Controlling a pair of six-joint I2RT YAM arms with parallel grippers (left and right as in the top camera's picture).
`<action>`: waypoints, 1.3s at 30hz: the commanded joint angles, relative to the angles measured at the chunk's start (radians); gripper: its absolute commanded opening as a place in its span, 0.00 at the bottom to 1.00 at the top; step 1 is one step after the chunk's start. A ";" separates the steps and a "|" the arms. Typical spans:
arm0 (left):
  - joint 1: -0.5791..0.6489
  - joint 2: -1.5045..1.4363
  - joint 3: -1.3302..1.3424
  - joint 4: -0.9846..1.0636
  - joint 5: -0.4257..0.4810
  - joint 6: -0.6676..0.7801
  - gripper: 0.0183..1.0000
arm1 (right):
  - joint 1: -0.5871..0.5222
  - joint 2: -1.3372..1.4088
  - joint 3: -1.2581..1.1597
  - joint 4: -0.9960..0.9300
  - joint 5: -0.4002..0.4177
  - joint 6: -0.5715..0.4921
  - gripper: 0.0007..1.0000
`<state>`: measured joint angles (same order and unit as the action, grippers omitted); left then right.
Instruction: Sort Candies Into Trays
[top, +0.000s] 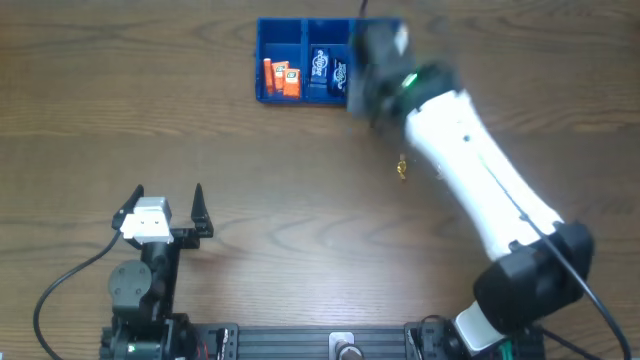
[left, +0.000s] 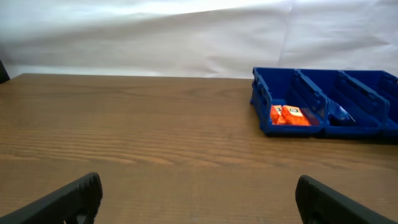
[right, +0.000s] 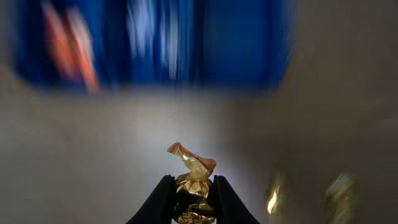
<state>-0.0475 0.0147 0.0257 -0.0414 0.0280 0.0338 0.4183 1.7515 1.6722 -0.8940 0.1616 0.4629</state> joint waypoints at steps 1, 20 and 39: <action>0.002 -0.006 -0.021 -0.037 -0.009 0.012 1.00 | -0.089 0.178 0.300 -0.007 0.063 -0.164 0.11; 0.002 -0.006 -0.021 -0.037 -0.009 0.012 1.00 | -0.127 0.442 0.398 0.078 0.021 -0.180 0.20; 0.002 -0.006 -0.021 -0.037 -0.009 0.012 1.00 | -0.127 0.249 0.173 -0.105 0.005 -0.191 0.71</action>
<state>-0.0475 0.0151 0.0257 -0.0418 0.0280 0.0341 0.2939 2.1357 1.9755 -0.9943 0.1757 0.2794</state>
